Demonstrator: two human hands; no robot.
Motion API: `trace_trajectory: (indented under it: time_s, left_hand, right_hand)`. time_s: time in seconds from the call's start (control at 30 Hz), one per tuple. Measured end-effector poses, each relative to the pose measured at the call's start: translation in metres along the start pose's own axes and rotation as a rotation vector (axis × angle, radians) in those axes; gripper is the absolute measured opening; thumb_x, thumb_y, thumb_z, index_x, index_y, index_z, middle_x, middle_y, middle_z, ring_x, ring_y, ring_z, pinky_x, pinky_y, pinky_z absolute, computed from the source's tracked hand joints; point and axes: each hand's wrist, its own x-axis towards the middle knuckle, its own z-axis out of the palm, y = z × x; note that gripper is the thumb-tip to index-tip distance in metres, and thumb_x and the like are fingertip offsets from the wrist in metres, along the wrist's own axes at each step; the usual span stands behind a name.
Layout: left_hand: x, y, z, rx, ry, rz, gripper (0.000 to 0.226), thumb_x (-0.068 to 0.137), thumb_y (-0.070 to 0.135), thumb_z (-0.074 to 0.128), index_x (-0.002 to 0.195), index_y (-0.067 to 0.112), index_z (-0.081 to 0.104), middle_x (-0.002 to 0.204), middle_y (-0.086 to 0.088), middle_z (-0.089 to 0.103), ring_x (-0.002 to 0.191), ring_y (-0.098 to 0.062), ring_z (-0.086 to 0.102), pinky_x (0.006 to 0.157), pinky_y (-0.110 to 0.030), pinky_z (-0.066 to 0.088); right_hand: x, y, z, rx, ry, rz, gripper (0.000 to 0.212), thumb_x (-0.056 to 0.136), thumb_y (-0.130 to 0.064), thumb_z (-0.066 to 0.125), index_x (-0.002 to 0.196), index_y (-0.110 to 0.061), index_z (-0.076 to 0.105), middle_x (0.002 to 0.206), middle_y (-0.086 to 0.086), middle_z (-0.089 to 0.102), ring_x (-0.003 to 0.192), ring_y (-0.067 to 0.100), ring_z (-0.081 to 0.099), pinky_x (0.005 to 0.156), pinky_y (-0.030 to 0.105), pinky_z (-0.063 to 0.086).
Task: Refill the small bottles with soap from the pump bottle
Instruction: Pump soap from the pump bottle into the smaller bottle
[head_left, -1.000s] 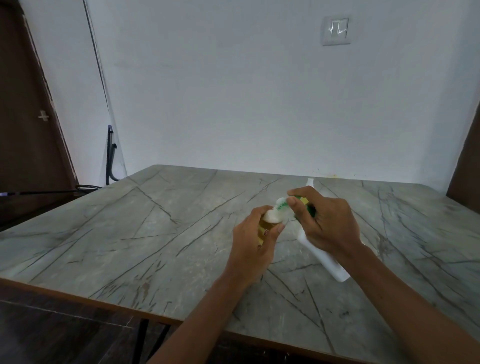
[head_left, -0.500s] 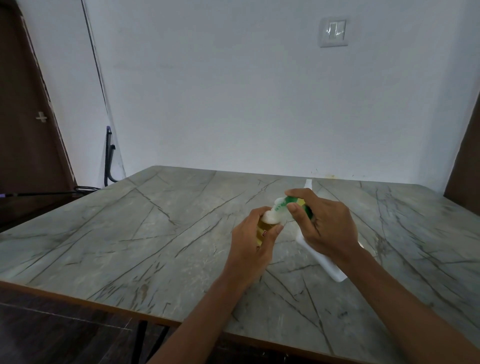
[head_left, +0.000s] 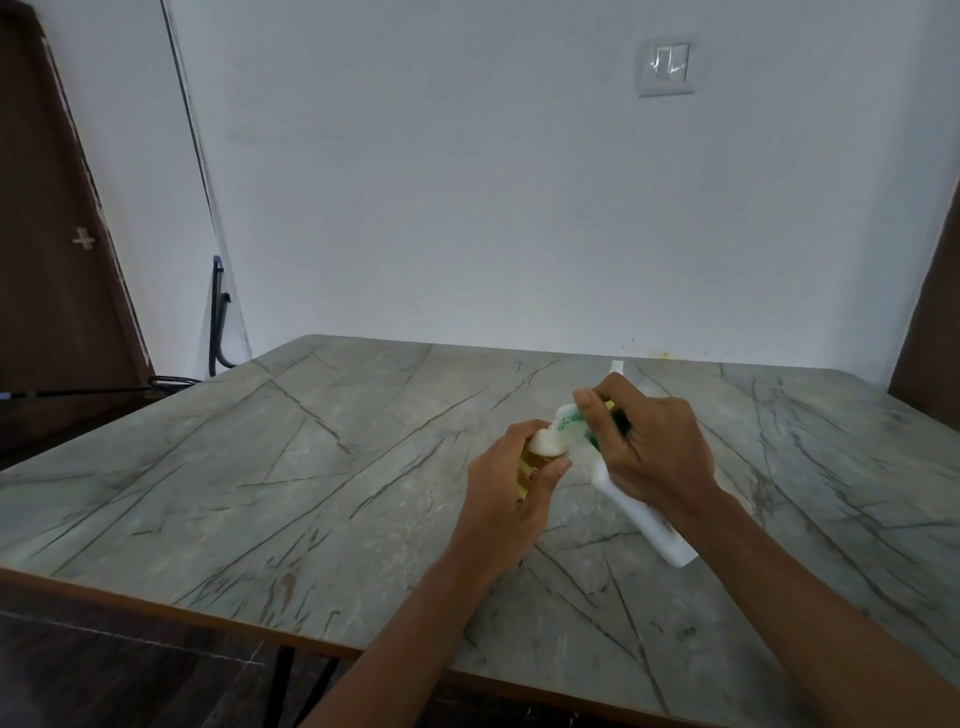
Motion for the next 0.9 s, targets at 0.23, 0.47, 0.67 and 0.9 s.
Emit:
trace_trajectory:
  time_s: [0.23,0.47,0.67,0.9]
  left_hand:
    - [0.001,-0.001,0.000,0.000,0.028,-0.034,0.026,0.091,0.029,0.063,0.114,0.024,0.052,0.088,0.024,0.056,0.076,0.002,0.059,0.066,-0.007,0.046]
    - [0.000,-0.001,0.000,-0.006,0.008,-0.009,0.027,0.091,0.029,0.061,0.115,0.016,0.056,0.090,0.019,0.058,0.077,0.004,0.058,0.067,-0.006,0.045]
    - [0.000,0.000,0.000,-0.020,-0.004,-0.019,0.027,0.091,0.029,0.060,0.113,0.014,0.057,0.089,0.020,0.058,0.076,0.004,0.058,0.066,-0.006,0.045]
    - [0.001,0.003,-0.001,-0.039,-0.005,-0.032,0.029,0.092,0.037,0.056,0.114,0.018,0.056,0.083,0.020,0.057,0.070,0.004,0.058,0.062,-0.006,0.044]
  right_hand:
    - [-0.005,0.000,-0.003,-0.016,-0.046,-0.045,0.045,0.103,-0.056,0.026,0.110,-0.025,0.059,0.056,-0.004,0.064,0.045,0.010,0.056,0.041,0.028,0.046]
    - [0.000,-0.001,0.000,-0.003,0.011,-0.012,0.049,0.102,-0.051,0.035,0.084,-0.017,0.064,0.047,-0.005,0.055,0.037,0.010,0.047,0.038,0.024,0.039]
    - [0.001,-0.003,-0.001,-0.005,0.004,0.010,0.051,0.101,-0.056,0.034,0.085,-0.018,0.065,0.047,-0.006,0.054,0.037,0.007,0.046,0.038,0.022,0.037]
    - [0.002,-0.002,-0.013,-0.022,-0.075,0.033,0.049,0.099,-0.063,0.024,0.111,-0.030,0.057,0.054,-0.008,0.058,0.045,0.001,0.049,0.045,0.015,0.034]
